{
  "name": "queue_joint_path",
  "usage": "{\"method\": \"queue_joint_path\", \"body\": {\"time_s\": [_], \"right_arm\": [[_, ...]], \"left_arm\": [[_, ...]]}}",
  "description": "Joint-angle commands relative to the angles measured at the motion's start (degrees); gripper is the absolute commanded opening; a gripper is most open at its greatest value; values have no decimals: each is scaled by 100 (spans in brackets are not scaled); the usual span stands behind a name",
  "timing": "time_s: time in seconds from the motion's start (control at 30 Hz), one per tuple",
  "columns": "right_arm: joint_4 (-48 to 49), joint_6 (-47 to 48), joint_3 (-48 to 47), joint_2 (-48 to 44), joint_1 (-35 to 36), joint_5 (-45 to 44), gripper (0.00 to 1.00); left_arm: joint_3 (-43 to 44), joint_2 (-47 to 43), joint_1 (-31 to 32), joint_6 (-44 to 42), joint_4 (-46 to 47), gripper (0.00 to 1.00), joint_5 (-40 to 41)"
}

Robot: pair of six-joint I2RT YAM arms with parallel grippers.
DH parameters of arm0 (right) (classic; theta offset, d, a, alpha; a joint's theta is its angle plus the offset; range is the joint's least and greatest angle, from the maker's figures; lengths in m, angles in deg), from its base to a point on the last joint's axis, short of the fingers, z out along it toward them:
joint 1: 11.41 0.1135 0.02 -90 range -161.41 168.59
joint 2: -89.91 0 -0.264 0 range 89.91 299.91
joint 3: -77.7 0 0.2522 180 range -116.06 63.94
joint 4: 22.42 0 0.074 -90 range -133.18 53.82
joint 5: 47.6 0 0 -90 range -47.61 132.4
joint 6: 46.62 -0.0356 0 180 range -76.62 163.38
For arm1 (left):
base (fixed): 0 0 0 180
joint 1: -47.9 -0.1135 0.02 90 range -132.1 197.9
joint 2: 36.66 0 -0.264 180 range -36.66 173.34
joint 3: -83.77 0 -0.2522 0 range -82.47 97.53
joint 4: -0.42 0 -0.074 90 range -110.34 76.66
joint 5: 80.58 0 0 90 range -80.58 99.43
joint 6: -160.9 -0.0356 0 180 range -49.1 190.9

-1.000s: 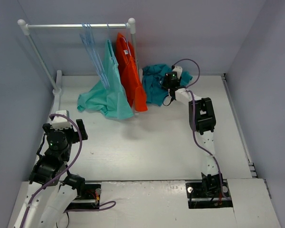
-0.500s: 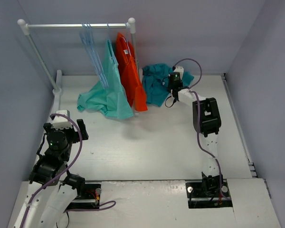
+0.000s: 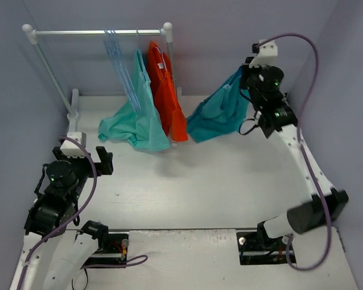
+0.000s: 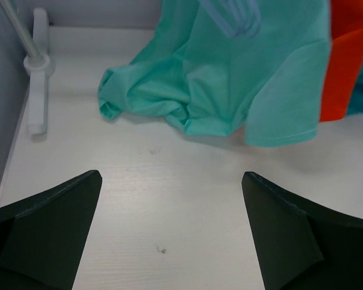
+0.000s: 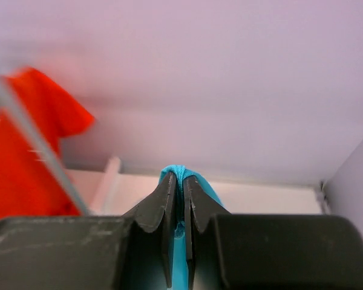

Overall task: Place the t-shirt on the hanger
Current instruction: Pick up the T-shirt at the corner of the board.

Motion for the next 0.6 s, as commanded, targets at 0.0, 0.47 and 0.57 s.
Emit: {"method": "queue_joint_path", "body": {"time_s": [0.0, 0.47, 0.57], "right_arm": [[-363, 360, 304, -945, 446, 350, 0], [-644, -840, -1521, -692, 925, 4119, 0], [-627, -910, -1879, -561, 994, 4278, 0]], "left_arm": [[1045, 274, -19, 316, -16, 97, -727], [2188, 306, -27, 781, -410, 97, -1387], [2252, 304, -27, 807, -455, 97, -1387]]}}
